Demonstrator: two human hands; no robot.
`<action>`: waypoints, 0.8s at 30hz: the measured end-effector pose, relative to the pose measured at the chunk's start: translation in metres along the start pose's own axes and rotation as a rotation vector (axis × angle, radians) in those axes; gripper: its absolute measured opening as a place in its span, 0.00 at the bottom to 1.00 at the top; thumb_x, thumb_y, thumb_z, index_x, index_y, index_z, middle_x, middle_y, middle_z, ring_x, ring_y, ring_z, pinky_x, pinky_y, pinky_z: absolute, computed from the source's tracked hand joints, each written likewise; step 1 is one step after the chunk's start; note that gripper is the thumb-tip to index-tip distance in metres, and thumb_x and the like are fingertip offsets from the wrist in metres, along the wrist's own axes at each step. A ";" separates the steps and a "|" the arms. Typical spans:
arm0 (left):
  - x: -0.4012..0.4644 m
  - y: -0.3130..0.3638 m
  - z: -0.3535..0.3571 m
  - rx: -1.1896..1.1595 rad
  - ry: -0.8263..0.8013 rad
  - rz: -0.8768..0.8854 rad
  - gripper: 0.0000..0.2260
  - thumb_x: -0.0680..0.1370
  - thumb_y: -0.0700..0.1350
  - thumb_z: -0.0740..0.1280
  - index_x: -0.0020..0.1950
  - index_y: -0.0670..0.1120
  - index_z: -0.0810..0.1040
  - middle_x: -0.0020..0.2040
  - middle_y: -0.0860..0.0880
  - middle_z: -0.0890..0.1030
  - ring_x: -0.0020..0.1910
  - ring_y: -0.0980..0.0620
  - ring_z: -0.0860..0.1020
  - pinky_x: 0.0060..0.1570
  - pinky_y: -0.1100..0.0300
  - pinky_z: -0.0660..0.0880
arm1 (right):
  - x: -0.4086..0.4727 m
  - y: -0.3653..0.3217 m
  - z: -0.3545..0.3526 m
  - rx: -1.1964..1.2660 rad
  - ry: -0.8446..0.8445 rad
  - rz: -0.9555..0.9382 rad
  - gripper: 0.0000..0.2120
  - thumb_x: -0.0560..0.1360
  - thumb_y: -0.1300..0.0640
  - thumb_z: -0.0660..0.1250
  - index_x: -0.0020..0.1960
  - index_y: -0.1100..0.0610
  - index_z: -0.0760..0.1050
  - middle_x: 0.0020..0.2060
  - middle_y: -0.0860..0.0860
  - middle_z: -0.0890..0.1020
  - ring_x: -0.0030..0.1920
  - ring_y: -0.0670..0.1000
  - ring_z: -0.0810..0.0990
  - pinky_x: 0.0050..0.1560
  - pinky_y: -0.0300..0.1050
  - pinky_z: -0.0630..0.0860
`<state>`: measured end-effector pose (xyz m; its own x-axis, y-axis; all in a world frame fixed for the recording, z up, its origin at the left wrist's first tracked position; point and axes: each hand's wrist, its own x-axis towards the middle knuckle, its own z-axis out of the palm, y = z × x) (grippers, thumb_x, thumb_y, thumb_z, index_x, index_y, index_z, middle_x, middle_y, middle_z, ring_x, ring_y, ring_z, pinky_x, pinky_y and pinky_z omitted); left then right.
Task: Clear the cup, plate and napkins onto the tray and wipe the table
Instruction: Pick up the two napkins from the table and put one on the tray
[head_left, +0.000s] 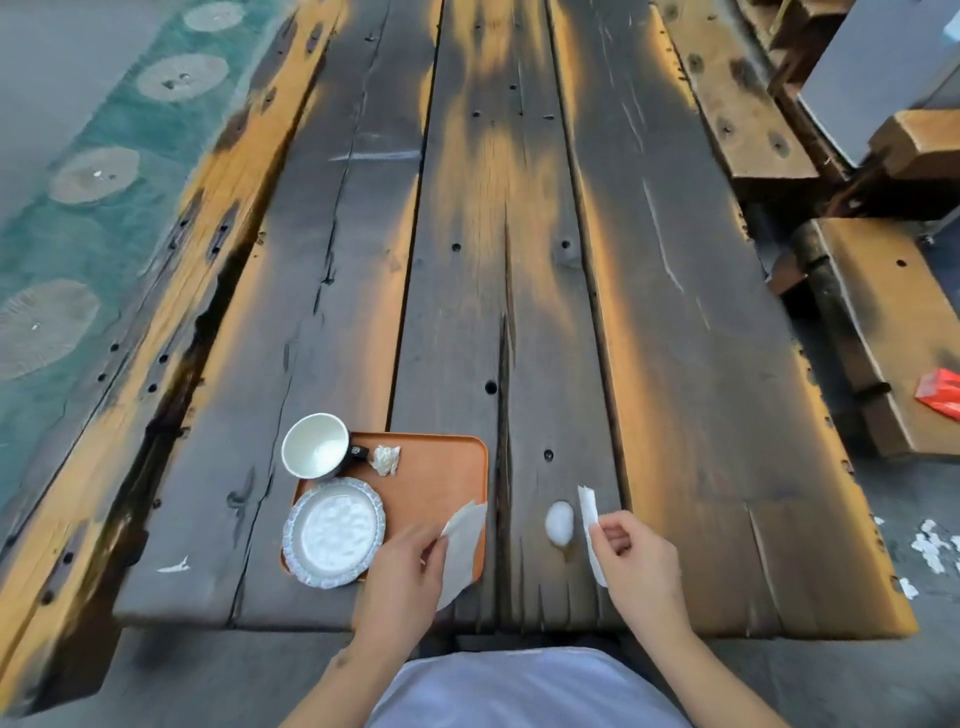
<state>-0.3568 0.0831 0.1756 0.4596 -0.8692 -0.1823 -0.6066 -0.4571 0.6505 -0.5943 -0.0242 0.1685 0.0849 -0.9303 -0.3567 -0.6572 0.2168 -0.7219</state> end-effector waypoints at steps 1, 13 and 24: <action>-0.005 -0.012 -0.007 -0.004 -0.016 -0.014 0.17 0.80 0.40 0.68 0.34 0.54 0.70 0.30 0.55 0.72 0.33 0.56 0.72 0.34 0.61 0.67 | -0.008 -0.005 0.010 -0.002 0.006 0.011 0.07 0.77 0.58 0.71 0.40 0.50 0.79 0.35 0.47 0.82 0.39 0.47 0.80 0.41 0.44 0.79; -0.055 -0.058 -0.047 -0.183 -0.027 -0.232 0.08 0.80 0.42 0.68 0.43 0.53 0.81 0.39 0.63 0.82 0.42 0.59 0.80 0.40 0.62 0.77 | -0.063 -0.029 0.076 -0.106 -0.105 0.041 0.06 0.78 0.55 0.66 0.42 0.50 0.72 0.40 0.44 0.81 0.42 0.44 0.80 0.40 0.46 0.82; -0.008 -0.064 -0.047 -0.090 -0.043 -0.254 0.07 0.81 0.44 0.67 0.43 0.51 0.78 0.33 0.51 0.81 0.36 0.52 0.78 0.35 0.62 0.73 | -0.027 -0.035 0.103 -0.080 -0.220 0.022 0.06 0.77 0.58 0.65 0.45 0.48 0.71 0.40 0.44 0.80 0.40 0.47 0.80 0.38 0.50 0.82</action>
<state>-0.2910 0.1285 0.1699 0.5608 -0.7366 -0.3779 -0.4142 -0.6449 0.6424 -0.4962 0.0235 0.1425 0.2257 -0.8370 -0.4985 -0.7171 0.2036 -0.6666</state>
